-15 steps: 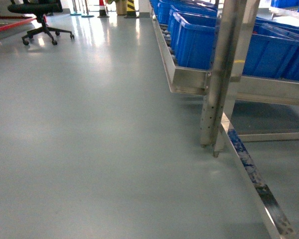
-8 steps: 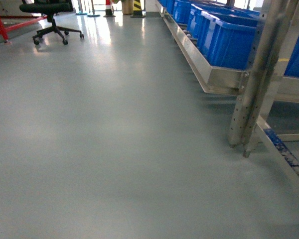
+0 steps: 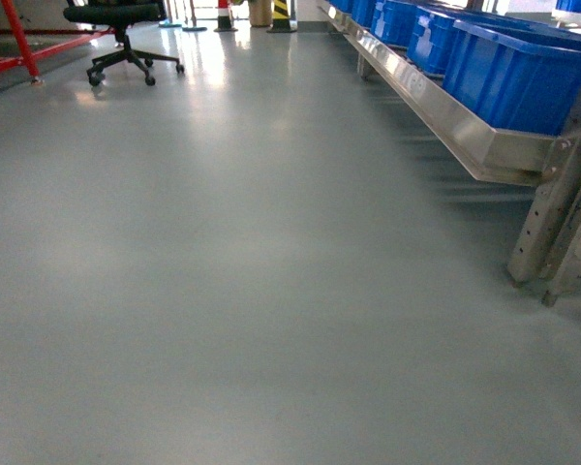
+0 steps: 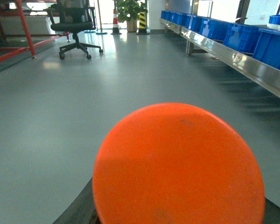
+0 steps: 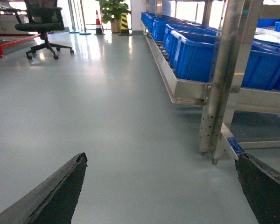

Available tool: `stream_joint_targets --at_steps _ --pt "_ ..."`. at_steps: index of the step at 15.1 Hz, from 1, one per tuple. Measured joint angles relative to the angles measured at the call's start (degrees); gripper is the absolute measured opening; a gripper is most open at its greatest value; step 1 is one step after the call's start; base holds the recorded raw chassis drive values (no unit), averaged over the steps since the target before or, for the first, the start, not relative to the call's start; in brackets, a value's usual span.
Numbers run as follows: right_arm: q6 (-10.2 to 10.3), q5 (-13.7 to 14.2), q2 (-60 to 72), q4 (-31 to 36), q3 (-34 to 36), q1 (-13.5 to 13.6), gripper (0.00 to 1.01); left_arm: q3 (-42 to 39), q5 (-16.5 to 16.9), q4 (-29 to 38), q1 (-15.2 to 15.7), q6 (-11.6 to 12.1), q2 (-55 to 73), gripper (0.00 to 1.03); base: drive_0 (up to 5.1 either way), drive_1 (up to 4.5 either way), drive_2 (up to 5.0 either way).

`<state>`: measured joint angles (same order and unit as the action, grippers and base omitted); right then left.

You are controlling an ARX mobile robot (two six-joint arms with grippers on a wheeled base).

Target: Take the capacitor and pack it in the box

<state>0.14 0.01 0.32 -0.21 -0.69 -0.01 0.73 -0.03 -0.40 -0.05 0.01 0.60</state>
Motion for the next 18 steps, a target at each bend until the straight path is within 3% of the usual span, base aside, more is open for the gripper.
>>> stream_joint_targets --at_steps 18 --pt "0.0 0.0 0.0 0.0 0.0 0.0 0.98 0.0 0.0 0.0 0.0 0.0 0.0 0.44 -5.0 2.44 2.4"
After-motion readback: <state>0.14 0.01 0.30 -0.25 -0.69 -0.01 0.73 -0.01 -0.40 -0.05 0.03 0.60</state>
